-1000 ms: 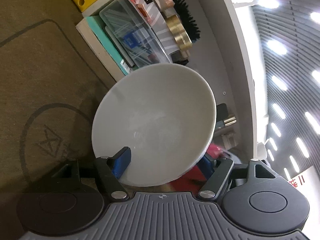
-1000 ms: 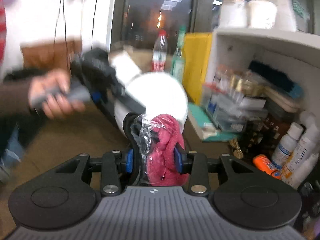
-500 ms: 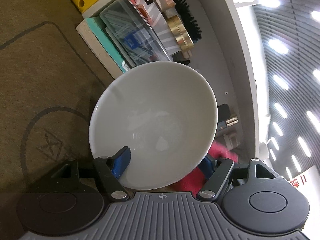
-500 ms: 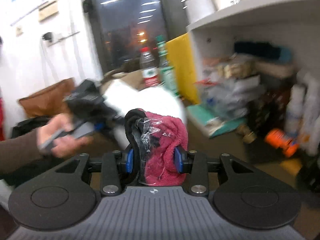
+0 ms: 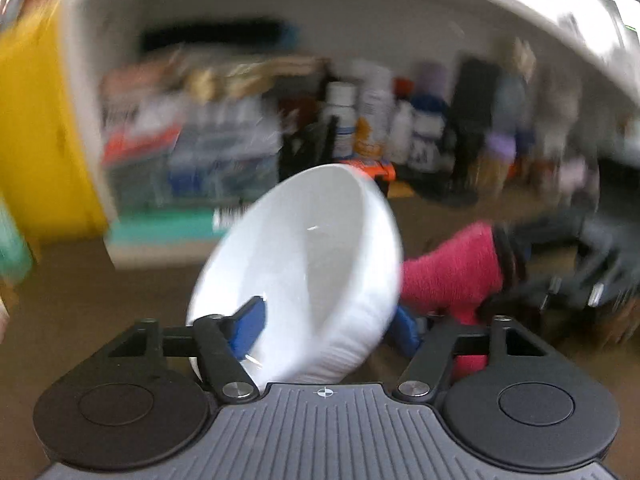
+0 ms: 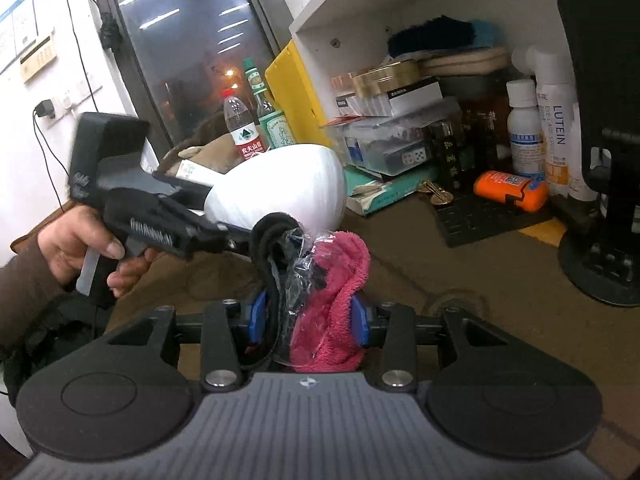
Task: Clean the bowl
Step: 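Roll the bowl with the left gripper while the right gripper wipes its base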
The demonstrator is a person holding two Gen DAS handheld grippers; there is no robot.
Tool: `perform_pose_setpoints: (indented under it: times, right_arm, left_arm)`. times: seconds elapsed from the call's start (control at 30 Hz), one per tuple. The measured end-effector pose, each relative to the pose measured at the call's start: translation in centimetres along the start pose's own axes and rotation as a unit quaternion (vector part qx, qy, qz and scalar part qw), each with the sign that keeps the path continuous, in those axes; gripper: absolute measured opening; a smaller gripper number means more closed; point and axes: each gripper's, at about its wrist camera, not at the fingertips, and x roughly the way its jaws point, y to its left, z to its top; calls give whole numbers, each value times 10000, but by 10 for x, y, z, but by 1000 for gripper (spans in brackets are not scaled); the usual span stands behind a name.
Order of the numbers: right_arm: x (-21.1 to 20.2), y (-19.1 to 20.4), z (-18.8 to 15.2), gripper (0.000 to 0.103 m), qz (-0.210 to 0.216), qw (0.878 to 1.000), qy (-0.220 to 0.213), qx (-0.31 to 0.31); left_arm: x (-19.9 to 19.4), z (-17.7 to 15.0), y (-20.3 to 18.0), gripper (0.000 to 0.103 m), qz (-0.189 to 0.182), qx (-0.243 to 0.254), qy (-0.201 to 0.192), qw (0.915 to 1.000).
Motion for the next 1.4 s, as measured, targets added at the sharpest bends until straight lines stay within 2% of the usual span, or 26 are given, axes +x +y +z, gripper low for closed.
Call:
perform_pose_setpoints:
  times: [0.03, 0.07, 0.1, 0.13, 0.17, 0.2, 0.23, 0.27, 0.3, 0.33, 0.37, 0.4, 0.43, 0.5, 0.57, 0.6, 0.73, 0.8, 0.9, 0.97, 1.07, 1.23, 1.3, 1.33, 1.37, 1.4]
  right_arm:
    - [-1, 0, 0, 45, -5, 10000, -7, 11]
    - [-2, -1, -1, 46, -25, 10000, -25, 43]
    - [-3, -2, -1, 46, -49, 9999, -44, 81]
    - [-5, -3, -2, 47, -72, 9999, -64, 118]
    - [-5, -4, -2, 47, -114, 9998, -89, 133]
    - [-6, -3, -2, 47, -152, 9998, -114, 101]
    - [-7, -2, -2, 47, -188, 9997, -138, 60]
    - [-6, 1, -2, 46, -250, 9996, -151, -41]
    - [-6, 3, -1, 45, -299, 9993, -164, -139]
    - [-4, 5, 1, 44, -313, 9991, -190, -213]
    - [-2, 7, 3, 43, -304, 9990, -210, -263]
    - [3, 9, 8, 43, -306, 9988, -218, -324]
    - [6, 10, 11, 43, -307, 9987, -215, -357]
    - [22, 15, 23, 42, -284, 9982, -139, -502]
    - [39, 23, 36, 42, -201, 9978, -133, -615]
    - [46, 26, 41, 42, -150, 9978, -152, -631]
    - [78, 32, 61, 40, 5, 9987, -190, -474]
    - [98, 28, 64, 39, 24, 9998, -116, -162]
    - [106, 25, 56, 39, 376, 9989, -23, 269]
    - [103, 28, 45, 39, 645, 9967, 51, 493]
    - [86, 34, 36, 39, 1074, 9928, 9, 532]
    - [79, 34, 39, 39, 1380, 9892, -1, 495]
    - [79, 40, 38, 39, 1572, 9866, 86, 424]
    - [80, 45, 36, 39, 1662, 9853, 151, 366]
    - [81, 52, 34, 39, 1638, 9860, 214, 214]
    - [83, 53, 33, 39, 1581, 9870, 231, 172]
  left_arm:
    - [-3, 4, -13, 43, 187, 449, 14, 9988]
    - [-3, 6, -22, 27, 301, 743, 101, 9967]
    - [-1, 8, -28, 17, 328, 905, 225, 9951]
    - [1, 9, -28, 15, 293, 902, 335, 9949]
    - [3, 9, -24, 15, 209, 766, 435, 9959]
    - [3, 10, -11, 13, 45, 379, 434, 9983]
    - [1, 8, 11, 13, -238, -305, 329, 9987]
    - [0, 3, 34, 14, -562, -1060, 206, 9926]
    - [-1, -9, 61, 16, -917, -1943, -49, 9766]
    - [-3, -28, 90, 17, -1290, -2910, -409, 9471]
    - [-4, -39, 104, 19, -1472, -3391, -599, 9272]
    - [-4, -50, 112, 21, -1599, -3749, -779, 9099]
    - [-6, -69, 125, 22, -1789, -4279, -1066, 8795]
    - [-10, -94, 137, 23, -2021, -4849, -1413, 8391]
    - [-12, -120, 145, 25, -2321, -5355, -1730, 7934]
    - [-13, -130, 147, 26, -2431, -5522, -1837, 7761]
    - [-13, -150, 151, 31, -2659, -5736, -1960, 7496]
    - [-11, -154, 150, 35, -2686, -5765, -1944, 7468]
    - [-13, -151, 148, 40, -2602, -5741, -1913, 7524]
    - [-14, -152, 152, 41, -2641, -5744, -1905, 7510]
    - [-13, -149, 155, 42, -2675, -5703, -1859, 7541]
    - [-12, -146, 154, 43, -2656, -5638, -1764, 7619]
    - [-12, -143, 152, 45, -2613, -5565, -1687, 7704]
    - [-12, -140, 150, 45, -2561, -5475, -1631, 7798]
    - [-13, -135, 147, 46, -2469, -5335, -1537, 7943]
    - [-13, -131, 145, 46, -2414, -5261, -1480, 8019]
